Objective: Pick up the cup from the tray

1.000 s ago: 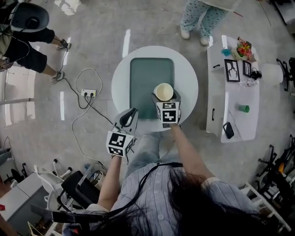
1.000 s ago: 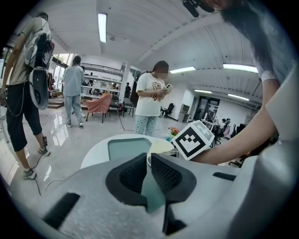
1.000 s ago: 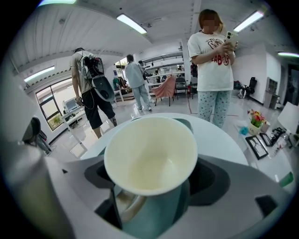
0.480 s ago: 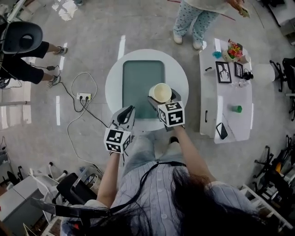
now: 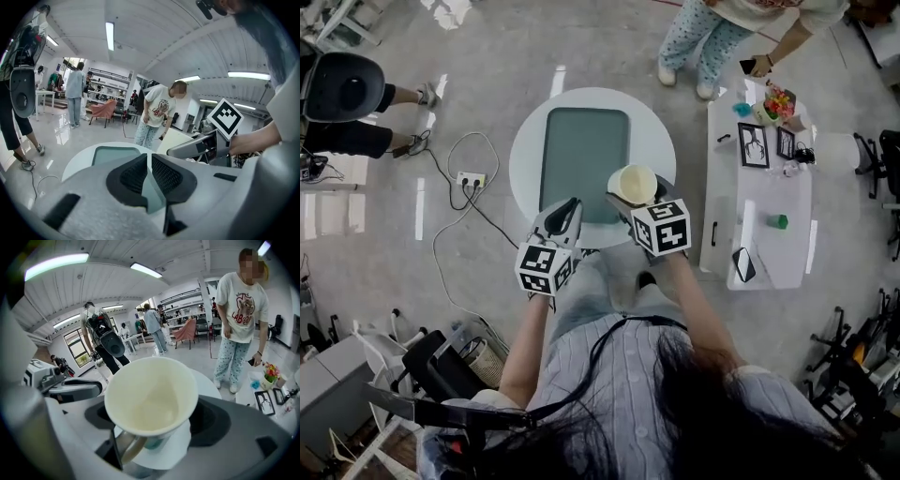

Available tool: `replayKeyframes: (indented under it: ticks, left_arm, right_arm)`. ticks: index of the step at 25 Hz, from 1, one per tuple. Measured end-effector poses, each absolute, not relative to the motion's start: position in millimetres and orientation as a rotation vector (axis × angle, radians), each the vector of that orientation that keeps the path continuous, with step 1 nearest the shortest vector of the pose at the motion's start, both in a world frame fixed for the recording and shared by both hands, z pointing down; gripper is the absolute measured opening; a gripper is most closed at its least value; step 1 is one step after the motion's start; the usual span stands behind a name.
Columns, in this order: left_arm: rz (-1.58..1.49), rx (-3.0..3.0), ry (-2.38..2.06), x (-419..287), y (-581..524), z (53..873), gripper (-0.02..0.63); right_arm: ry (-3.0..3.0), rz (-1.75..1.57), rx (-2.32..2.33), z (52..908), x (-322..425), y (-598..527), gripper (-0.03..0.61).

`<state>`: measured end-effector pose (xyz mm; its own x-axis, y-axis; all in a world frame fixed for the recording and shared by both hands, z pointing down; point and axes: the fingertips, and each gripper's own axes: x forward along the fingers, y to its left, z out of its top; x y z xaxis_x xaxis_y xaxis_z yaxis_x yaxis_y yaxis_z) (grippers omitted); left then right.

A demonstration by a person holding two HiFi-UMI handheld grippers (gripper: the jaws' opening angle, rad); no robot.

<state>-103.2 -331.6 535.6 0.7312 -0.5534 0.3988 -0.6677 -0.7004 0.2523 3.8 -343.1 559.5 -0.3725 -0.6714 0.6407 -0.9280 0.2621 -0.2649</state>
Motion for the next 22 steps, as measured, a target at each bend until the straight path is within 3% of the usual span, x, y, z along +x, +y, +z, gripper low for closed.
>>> replayKeyframes:
  ticks: [22]
  left_arm:
    - [0.368,2.535,-1.158,-31,-201,518,0.017]
  right_arm:
    - [-2.265,0.745,1.204,540,68,-202,0.408]
